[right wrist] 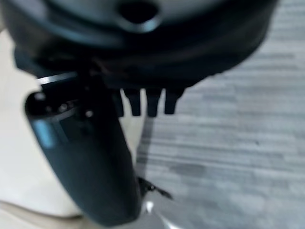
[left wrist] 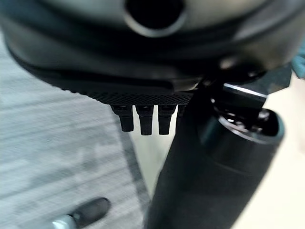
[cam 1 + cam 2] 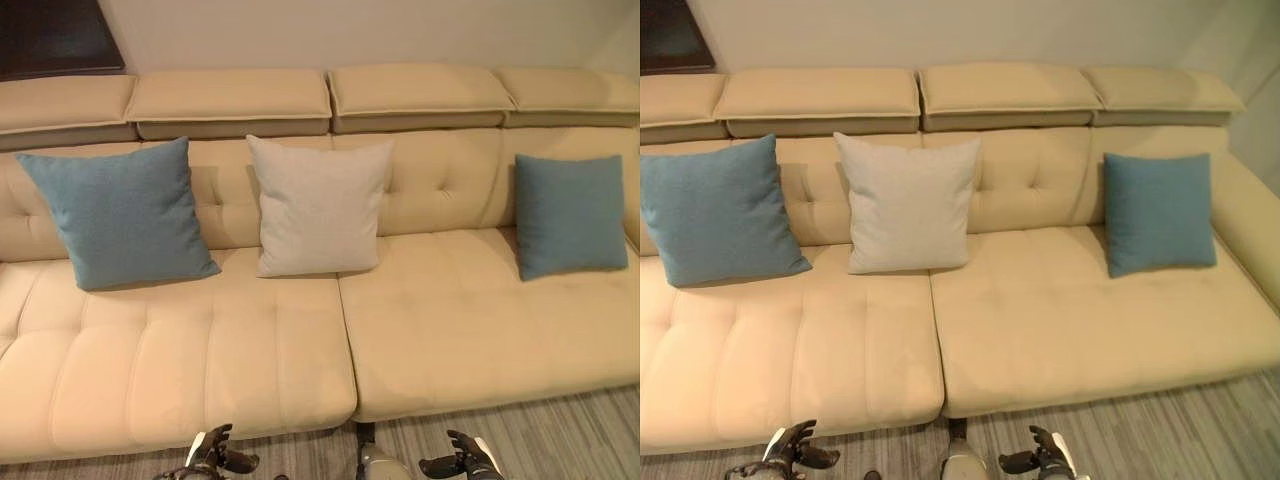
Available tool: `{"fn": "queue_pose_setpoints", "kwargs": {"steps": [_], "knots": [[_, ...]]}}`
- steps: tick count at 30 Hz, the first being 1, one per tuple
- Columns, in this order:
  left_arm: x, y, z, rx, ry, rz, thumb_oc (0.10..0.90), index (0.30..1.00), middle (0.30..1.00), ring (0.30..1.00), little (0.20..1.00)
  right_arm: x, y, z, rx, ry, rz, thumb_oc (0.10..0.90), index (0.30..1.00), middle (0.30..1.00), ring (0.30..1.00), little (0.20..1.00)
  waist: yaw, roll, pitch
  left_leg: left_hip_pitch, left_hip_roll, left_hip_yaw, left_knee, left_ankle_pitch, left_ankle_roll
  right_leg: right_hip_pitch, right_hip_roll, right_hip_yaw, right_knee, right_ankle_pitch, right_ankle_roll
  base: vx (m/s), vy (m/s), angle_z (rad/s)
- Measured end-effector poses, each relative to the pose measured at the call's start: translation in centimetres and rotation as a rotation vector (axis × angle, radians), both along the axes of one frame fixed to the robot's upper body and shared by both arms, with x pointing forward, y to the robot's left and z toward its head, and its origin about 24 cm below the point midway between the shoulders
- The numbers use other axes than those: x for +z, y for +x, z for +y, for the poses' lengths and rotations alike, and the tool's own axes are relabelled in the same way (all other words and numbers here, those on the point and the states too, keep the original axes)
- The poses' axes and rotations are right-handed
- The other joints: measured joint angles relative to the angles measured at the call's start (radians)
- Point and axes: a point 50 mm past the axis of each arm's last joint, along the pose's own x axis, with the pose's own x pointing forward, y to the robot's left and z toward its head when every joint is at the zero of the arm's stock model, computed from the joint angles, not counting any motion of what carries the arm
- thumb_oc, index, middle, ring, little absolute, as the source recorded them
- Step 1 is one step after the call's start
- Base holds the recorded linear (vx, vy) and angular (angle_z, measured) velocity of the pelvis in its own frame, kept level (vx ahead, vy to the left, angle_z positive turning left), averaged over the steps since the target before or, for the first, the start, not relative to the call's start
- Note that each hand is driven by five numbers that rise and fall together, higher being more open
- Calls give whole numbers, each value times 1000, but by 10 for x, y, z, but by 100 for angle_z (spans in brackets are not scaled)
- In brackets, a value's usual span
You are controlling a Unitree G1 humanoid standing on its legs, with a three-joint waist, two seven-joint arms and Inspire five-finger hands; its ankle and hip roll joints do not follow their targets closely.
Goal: Pick up all the scattered cushions and arrange them neatly on the sofa.
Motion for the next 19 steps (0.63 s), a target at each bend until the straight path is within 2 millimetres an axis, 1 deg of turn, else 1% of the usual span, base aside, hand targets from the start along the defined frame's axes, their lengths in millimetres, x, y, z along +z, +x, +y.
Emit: {"fn": "queue_pose_setpoints", "kwargs": {"steps": [1, 2, 3, 4, 6, 7, 8, 9, 10, 12, 14, 15, 19], "knots": [[0, 0, 2, 1, 4, 3, 800, 900, 900, 900, 900, -1, -1, -1, -3, -1, 12, 800, 900, 900, 900, 900, 9, 11, 5, -2, 11, 0, -10, 16, -3, -17, 9, 1, 57, -32, -3, -123, 17, 1], [1, 0, 4, 2, 10, 1, 800, 900, 900, 900, 900, -1, -1, -2, -3, -3, 20, 800, 900, 900, 900, 900, 14, 19, 13, -3, 25, -7, -18, 32, -3, -32, 27, 23, 161, -87, -16, -98, -34, 27], [2, -1, 9, 6, 22, 7, 800, 900, 900, 900, 900, -2, -5, -3, -9, -5, 42, 800, 900, 900, 900, 900, 19, 45, 26, -6, 55, -33, -28, 47, -1, -22, 69, 67, 316, -187, -11, -38, -83, 27], [2, -5, 12, 13, 30, 25, 800, 900, 900, 900, 900, -2, -6, -3, -11, -6, 46, 800, 900, 900, 900, 900, 38, 48, 28, -6, 62, -32, -37, 64, -11, 15, 74, 69, 321, -231, -12, 6, -134, 20], [0, -12, 13, 18, 33, 52, 800, 900, 900, 900, 900, -2, -4, -4, -11, -8, 42, 800, 900, 900, 900, 900, 53, 51, 28, -6, 70, -31, -44, 71, -20, 79, 79, 86, 284, -282, -39, 98, -135, -3], [-1, -17, 14, 24, 34, 63, 800, 900, 900, 900, 900, -3, -6, -3, -12, -4, 45, 800, 900, 900, 900, 900, 62, 48, 23, -2, 74, -42, -58, 75, -36, 167, 95, 99, 134, -285, -70, 86, -122, 6], [-2, -19, 11, 23, 25, 70, 800, 900, 900, 900, 900, -2, -6, -4, -13, -8, 48, 800, 900, 900, 900, 900, 62, 60, 19, 0, 87, -55, -70, 90, -43, 202, 117, 90, 67, -237, -116, 72, -108, 9], [-4, -23, 8, 22, 15, 78, 800, 900, 900, 900, 900, -2, -5, -5, -13, -10, 45, 800, 900, 900, 900, 900, 62, 68, 12, 9, 104, -58, -84, 100, -59, 221, 135, 86, 31, -220, -127, 42, -68, 7], [-5, -26, 6, 25, 9, 84, 800, 900, 900, 900, 900, -2, -4, -5, -13, -10, 43, 800, 900, 900, 900, 900, 62, 71, 8, 16, 115, -57, -89, 107, -68, 233, 148, 86, 9, -212, -135, 45, -58, -2], [-7, -32, 2, 26, -7, 100, 800, 900, 900, 900, 900, -2, -5, -5, -25, -5, 41, 800, 900, 900, 900, 900, 63, 67, -27, 10, 130, -55, -85, 107, -75, 237, 172, 87, -19, -198, -153, 41, -67, -8], [-8, -33, -2, 15, -21, 105, 800, 900, 900, 900, 900, 0, -5, -10, -29, -15, 39, 800, 900, 900, 900, 900, 63, 67, -64, 9, 156, -54, -86, 103, -91, 245, 199, 87, -42, -191, -167, 32, -71, -7], [-8, -33, -2, 14, -22, 106, 800, 900, 900, 900, 900, 0, -7, -12, -31, -20, 45, 800, 900, 900, 900, 900, 63, 69, -74, 9, 161, -54, -86, 106, -100, 246, 204, 87, -45, -189, -169, 22, -42, -5], [-9, -28, -8, -1, -37, 95, 800, 900, 900, 900, 900, 1, -17, -23, -39, -49, 76, 800, 900, 900, 900, 900, 59, 83, -90, 8, 167, -54, -86, 110, -108, 255, 213, 87, -68, -176, -181, 2, -20, 0]]}}
